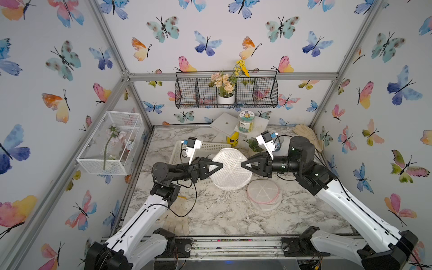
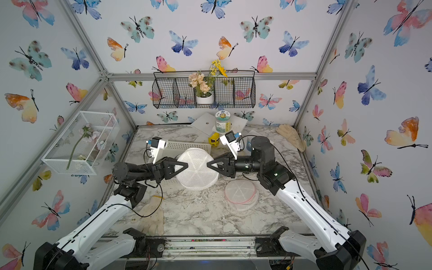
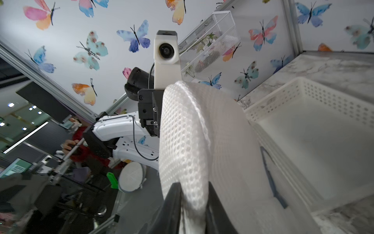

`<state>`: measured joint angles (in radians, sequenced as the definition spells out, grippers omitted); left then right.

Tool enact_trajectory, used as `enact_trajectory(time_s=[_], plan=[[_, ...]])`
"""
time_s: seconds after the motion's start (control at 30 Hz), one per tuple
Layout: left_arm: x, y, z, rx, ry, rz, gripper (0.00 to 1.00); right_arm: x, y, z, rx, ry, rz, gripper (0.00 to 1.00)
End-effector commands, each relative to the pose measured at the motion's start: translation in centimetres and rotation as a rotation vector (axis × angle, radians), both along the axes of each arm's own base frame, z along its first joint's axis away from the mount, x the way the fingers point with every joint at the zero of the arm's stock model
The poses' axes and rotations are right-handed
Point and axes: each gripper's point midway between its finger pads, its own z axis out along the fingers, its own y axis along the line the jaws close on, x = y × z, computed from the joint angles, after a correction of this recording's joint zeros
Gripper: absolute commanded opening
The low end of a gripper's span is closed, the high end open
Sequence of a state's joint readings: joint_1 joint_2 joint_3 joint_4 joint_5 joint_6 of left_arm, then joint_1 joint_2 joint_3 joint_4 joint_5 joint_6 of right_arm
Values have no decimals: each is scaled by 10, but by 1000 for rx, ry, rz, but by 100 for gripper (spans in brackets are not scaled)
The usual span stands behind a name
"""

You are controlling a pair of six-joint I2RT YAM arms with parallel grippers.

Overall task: Turn the laundry bag inside out
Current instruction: Turn over the laundry bag.

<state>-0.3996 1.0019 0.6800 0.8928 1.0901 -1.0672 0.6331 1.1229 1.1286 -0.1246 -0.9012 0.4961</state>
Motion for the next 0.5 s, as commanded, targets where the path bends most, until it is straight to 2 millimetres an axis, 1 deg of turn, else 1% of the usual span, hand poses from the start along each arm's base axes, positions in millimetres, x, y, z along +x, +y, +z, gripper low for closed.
enact_trajectory(time_s=[0.0, 0.03, 0.07, 0.1, 0.13, 0.2, 0.23, 0.3, 0.33, 0.37, 0.4, 0.43, 0.47], plan=[[7, -4, -4, 44, -35, 26, 23, -12, 2, 17, 46, -19, 63, 2], [10, -4, -6, 61, -45, 48, 32, -7, 1, 17, 41, -24, 29, 2], [12, -4, -8, 85, -66, 67, 43, -3, 1, 16, 40, -29, 6, 1], [20, -3, -12, 115, -62, 113, 53, 0, 0, 15, 37, -30, -18, 2], [30, -1, -16, 148, -58, 182, 59, 7, -1, 14, 32, -26, -59, 2], [51, 8, -24, 214, -55, 342, 67, 22, -4, 9, 15, -4, -163, 2], [63, 16, -28, 249, -57, 435, 71, 34, -7, 5, 4, 21, -234, 2], [78, 30, -29, 298, -90, 571, 76, 57, -15, -5, -19, 90, -380, 1], [83, 35, -28, 319, -113, 628, 81, 65, -17, -8, -21, 133, -432, 2], [87, 40, -27, 341, -143, 687, 81, 69, -17, -8, -15, 163, -453, 2], [88, 40, -26, 364, -181, 721, 81, 73, -17, -7, -7, 185, -468, 1], [86, 37, -26, 396, -235, 747, 81, 78, -16, -5, 10, 224, -491, 1], [81, 28, -25, 429, -298, 750, 81, 83, -15, -2, 26, 252, -510, 1]])
